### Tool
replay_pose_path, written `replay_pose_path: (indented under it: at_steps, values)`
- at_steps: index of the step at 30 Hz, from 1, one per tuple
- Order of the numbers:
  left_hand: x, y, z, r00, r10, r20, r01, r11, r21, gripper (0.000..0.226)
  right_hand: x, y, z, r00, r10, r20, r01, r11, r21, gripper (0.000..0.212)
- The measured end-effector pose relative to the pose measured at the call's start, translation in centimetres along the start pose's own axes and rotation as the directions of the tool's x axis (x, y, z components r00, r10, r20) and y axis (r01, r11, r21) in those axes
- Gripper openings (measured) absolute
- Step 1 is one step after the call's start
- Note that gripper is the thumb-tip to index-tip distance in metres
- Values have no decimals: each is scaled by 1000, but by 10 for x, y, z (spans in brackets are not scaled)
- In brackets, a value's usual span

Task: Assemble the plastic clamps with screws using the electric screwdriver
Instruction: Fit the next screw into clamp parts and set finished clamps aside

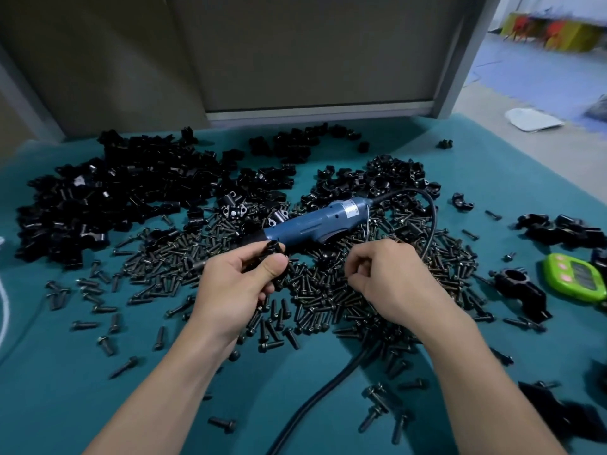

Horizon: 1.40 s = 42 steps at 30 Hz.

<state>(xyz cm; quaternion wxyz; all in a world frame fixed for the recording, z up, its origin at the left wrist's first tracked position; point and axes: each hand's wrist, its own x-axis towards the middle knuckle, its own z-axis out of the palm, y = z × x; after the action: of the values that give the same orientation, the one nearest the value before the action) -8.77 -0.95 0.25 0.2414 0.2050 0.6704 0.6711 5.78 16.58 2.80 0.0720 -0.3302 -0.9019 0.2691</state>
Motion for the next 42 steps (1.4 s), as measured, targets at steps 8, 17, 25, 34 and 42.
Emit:
replay_pose_path:
  at_steps: [8, 17, 25, 34, 42]
  values:
    - [-1, 1, 1, 1000, -7, 25, 7, 1000, 5, 45, 2, 0, 0, 1000, 27, -16, -29, 988, -151, 26]
    - [-3, 3, 1, 999, -7, 35, 7, 1000, 2, 34, -1, -1, 5, 999, -37, -6, 36, 995, -98, 16]
    - [-3, 4, 0, 999, -9, 34, 9, 1000, 1, 16, -5, -10, 6, 990, -28, -141, 45, 991, 123, 21]
    - [-6, 10, 0, 994, 46, 97, -42, 998, -36, 26, -17, -34, 7, 995, -94, 16, 41, 574, 818, 27]
    - [-9, 24, -34, 988, 80, 132, -86, 995, 43, 30, -19, -50, 15, 995, -78, 68, -34, 374, 927, 21]
